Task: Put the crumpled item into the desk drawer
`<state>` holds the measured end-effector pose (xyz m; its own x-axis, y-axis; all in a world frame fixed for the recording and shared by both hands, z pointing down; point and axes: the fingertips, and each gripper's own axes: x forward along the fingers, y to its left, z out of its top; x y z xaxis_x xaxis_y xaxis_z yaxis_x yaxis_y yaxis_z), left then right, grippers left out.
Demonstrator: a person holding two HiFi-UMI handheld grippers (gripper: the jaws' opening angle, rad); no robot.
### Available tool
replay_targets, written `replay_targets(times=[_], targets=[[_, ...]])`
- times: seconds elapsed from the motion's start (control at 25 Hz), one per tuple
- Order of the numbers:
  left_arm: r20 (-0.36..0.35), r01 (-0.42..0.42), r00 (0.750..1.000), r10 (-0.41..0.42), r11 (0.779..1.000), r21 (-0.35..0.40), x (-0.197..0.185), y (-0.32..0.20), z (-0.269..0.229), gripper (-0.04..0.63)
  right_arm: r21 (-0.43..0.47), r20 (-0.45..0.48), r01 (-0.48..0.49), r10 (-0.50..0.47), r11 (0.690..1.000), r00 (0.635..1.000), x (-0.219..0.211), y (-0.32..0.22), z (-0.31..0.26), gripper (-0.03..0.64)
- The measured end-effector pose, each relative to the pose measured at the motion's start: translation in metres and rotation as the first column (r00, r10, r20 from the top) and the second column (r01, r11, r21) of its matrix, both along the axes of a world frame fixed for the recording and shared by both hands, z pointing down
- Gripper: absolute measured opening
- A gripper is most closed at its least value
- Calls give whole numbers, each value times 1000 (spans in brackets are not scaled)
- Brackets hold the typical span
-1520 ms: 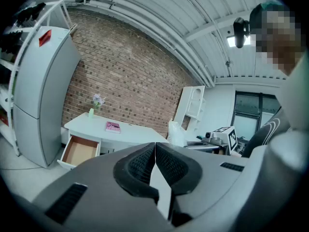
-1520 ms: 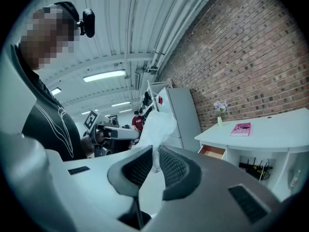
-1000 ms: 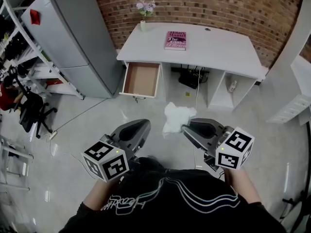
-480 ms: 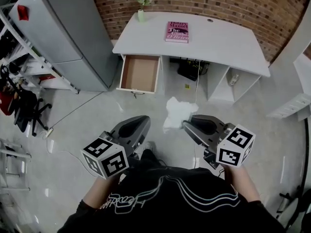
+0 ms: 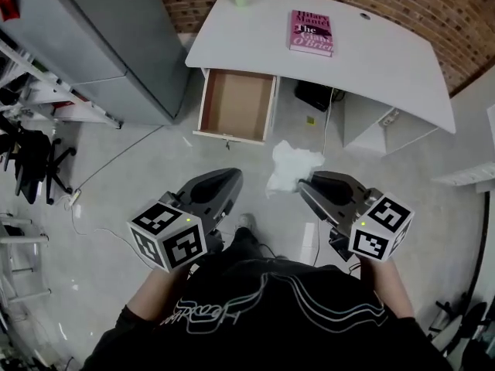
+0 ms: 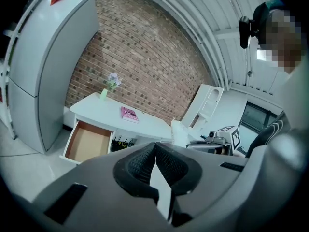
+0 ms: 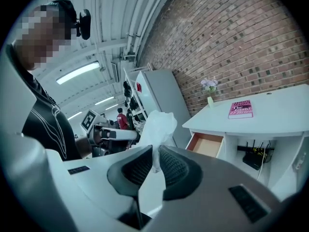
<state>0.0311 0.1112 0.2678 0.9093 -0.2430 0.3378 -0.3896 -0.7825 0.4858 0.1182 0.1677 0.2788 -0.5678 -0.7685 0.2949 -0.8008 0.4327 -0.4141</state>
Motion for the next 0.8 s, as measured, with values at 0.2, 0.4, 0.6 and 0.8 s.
replay_targets(times=[0.2, 0.4, 0.6, 0.8], targets=[[11, -10, 1000, 11, 999, -46, -11, -76, 29, 21, -57, -11, -20, 19, 998, 1000, -8, -80, 24, 66], [15, -17, 1000, 19, 995, -95, -28, -136, 61, 21, -124, -60, -29, 22, 992, 998, -24, -149, 57, 67], [22, -33, 999, 35, 993, -115, -41, -182, 91, 21, -165, -107, -57, 39, 985, 993, -34, -198, 87, 66], [28, 22, 999, -18, 989, -147, -54, -213, 124, 21, -201, -154, -54, 23, 978, 988, -39, -232, 118, 66]])
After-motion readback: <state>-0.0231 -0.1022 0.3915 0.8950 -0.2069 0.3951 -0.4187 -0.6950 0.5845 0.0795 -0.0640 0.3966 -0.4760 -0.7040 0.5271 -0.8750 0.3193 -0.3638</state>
